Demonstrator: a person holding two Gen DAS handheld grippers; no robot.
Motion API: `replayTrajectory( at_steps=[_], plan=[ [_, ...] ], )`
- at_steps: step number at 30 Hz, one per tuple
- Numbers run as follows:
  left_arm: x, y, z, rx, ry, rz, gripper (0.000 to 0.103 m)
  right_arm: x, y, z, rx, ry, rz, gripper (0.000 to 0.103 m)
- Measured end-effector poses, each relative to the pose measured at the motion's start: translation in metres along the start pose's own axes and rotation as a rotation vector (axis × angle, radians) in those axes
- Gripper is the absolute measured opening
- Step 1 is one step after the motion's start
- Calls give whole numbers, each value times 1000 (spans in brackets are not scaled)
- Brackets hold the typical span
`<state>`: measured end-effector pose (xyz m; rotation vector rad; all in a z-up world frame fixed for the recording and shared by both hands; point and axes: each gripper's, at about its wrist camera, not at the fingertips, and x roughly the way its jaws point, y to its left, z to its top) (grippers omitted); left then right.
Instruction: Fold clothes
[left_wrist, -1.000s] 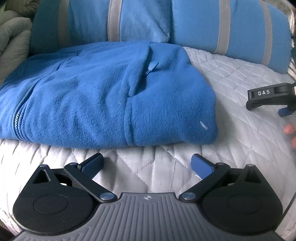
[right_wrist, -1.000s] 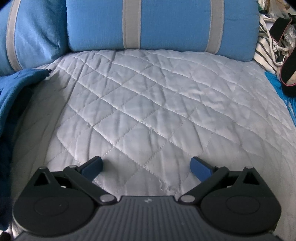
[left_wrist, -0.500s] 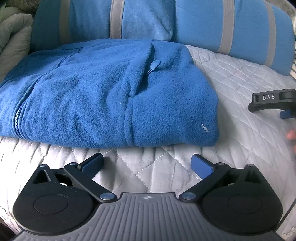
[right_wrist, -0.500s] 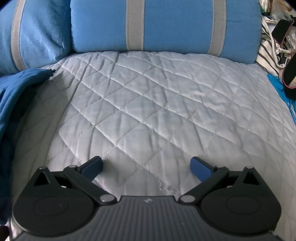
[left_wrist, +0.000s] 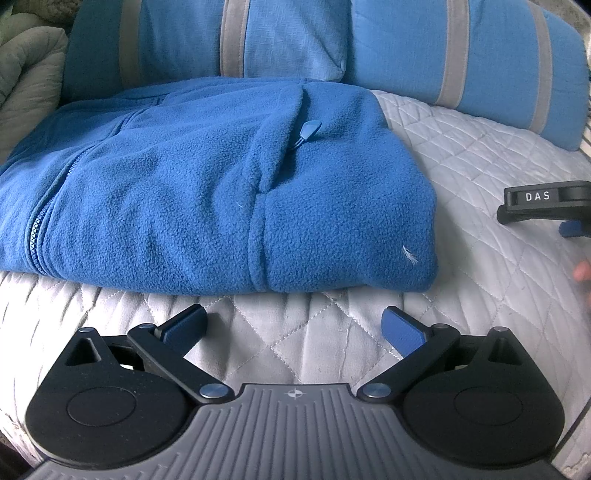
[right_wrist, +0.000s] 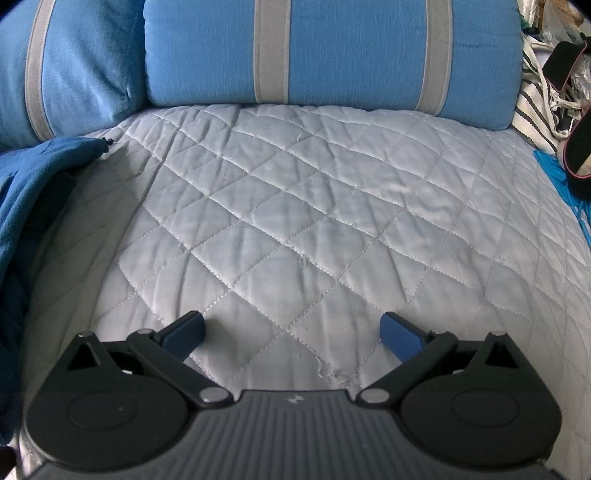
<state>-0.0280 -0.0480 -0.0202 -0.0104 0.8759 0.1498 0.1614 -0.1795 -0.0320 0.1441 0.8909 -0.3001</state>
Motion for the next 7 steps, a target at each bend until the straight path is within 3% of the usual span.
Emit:
replayTrajectory(
  at_steps=[7],
  plan=[
    [0, 0, 1, -3, 3, 0, 103, 0, 0, 0, -1, -3, 0, 103]
  ],
)
